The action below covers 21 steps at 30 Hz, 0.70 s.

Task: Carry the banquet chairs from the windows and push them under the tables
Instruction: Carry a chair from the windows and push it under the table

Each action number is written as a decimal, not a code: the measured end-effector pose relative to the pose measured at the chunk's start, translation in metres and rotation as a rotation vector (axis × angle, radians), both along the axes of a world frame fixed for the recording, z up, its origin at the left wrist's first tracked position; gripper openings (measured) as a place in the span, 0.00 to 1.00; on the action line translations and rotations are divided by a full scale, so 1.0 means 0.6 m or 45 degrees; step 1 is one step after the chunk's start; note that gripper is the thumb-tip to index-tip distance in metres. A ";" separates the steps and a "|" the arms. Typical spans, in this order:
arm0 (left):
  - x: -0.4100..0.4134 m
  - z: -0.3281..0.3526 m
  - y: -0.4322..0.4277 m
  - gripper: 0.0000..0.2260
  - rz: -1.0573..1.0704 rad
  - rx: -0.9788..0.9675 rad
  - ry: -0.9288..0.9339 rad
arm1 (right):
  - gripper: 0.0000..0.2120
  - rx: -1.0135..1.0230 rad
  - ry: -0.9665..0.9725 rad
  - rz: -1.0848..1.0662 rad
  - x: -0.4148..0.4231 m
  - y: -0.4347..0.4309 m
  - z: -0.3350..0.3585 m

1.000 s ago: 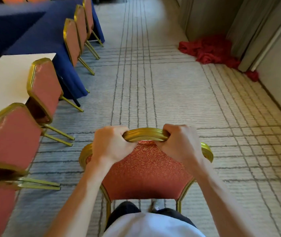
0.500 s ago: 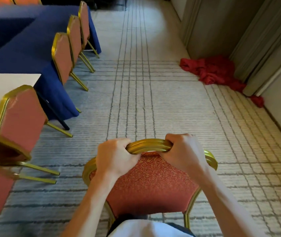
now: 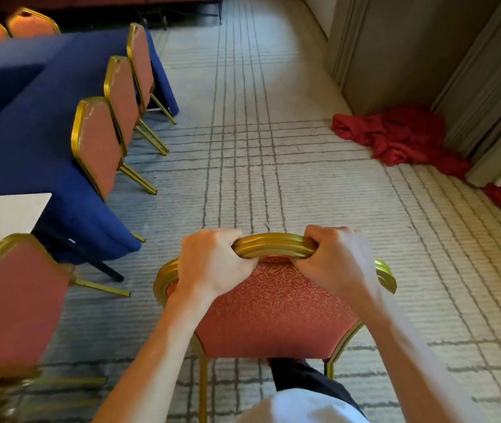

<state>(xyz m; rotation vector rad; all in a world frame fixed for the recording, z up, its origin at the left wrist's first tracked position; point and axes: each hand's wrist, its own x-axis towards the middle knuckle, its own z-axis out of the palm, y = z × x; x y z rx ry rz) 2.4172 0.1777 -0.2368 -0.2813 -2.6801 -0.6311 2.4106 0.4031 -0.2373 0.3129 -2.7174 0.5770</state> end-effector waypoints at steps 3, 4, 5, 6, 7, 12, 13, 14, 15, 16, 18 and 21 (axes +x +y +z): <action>-0.112 -0.005 -0.002 0.22 0.023 -0.026 -0.023 | 0.17 -0.002 -0.027 0.039 -0.123 -0.002 -0.015; -0.149 -0.004 -0.001 0.22 0.033 -0.030 -0.044 | 0.17 -0.007 -0.045 0.057 -0.163 -0.001 -0.017; -0.186 -0.003 -0.002 0.21 0.045 -0.038 -0.051 | 0.17 -0.005 -0.053 0.070 -0.202 -0.002 -0.017; -0.227 0.001 -0.004 0.21 0.062 -0.039 -0.061 | 0.18 -0.013 -0.070 0.068 -0.247 -0.005 -0.013; -0.265 0.005 -0.007 0.21 0.071 -0.047 -0.045 | 0.18 -0.020 -0.059 0.077 -0.287 -0.009 -0.009; -0.436 0.026 -0.038 0.19 0.137 -0.009 -0.055 | 0.16 -0.050 -0.022 0.166 -0.478 -0.040 0.022; -0.473 0.027 -0.046 0.19 0.153 0.000 -0.059 | 0.15 -0.041 -0.044 0.188 -0.519 -0.048 0.025; -0.498 0.026 -0.053 0.18 0.164 0.008 -0.052 | 0.15 -0.034 -0.062 0.207 -0.548 -0.056 0.026; -0.535 0.021 -0.064 0.18 0.172 0.014 -0.057 | 0.15 -0.021 -0.070 0.216 -0.590 -0.067 0.022; -0.558 0.017 -0.071 0.18 0.178 0.028 -0.070 | 0.15 -0.017 -0.084 0.221 -0.615 -0.074 0.018; -0.634 0.003 -0.093 0.19 0.193 0.021 -0.073 | 0.15 0.017 -0.071 0.224 -0.692 -0.097 0.005; -0.755 -0.017 -0.131 0.18 0.170 0.047 -0.073 | 0.15 0.046 -0.035 0.201 -0.814 -0.135 -0.013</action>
